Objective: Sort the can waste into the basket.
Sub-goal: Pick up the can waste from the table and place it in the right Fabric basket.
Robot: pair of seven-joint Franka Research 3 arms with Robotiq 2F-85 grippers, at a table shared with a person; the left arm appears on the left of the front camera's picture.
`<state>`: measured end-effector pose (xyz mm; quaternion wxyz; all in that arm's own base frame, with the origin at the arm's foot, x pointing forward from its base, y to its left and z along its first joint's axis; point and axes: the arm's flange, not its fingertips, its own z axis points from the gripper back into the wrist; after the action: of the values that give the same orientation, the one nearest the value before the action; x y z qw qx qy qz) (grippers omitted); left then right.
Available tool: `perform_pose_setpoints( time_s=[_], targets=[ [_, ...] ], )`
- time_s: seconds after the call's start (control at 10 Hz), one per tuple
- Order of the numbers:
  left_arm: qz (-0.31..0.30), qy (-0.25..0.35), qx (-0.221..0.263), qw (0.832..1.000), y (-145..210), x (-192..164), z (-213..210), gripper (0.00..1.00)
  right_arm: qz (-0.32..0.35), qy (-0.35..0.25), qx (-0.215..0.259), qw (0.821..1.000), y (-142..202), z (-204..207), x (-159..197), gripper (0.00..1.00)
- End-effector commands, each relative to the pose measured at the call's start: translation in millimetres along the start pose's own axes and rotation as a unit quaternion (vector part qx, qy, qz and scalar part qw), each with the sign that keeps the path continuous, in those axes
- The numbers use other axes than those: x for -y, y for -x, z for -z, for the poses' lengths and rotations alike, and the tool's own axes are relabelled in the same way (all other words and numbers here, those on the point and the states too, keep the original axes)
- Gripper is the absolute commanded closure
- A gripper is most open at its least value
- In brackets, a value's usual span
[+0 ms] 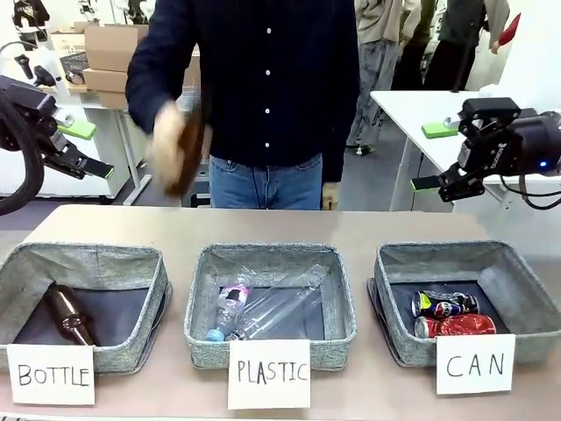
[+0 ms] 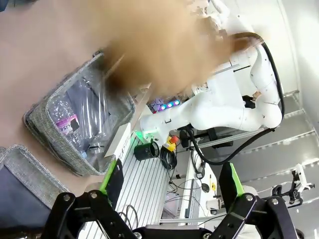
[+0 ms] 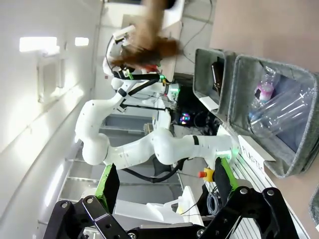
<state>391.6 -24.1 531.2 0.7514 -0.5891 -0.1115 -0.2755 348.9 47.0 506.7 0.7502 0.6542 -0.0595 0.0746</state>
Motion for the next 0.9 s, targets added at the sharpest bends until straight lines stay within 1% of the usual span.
perform_pose_setpoints(
  time_s=[0.0,0.8],
  targets=[
    [-0.004,-0.003,-0.003,1.0,0.1,3.8,0.1,0.0,-0.012,0.003,-0.006,1.0,-0.3,-1.2,1.3,0.0],
    [-0.004,-0.003,-0.003,1.0,0.1,3.8,0.1,0.0,-0.012,0.003,-0.006,1.0,-0.3,-1.2,1.3,0.0]
  ],
)
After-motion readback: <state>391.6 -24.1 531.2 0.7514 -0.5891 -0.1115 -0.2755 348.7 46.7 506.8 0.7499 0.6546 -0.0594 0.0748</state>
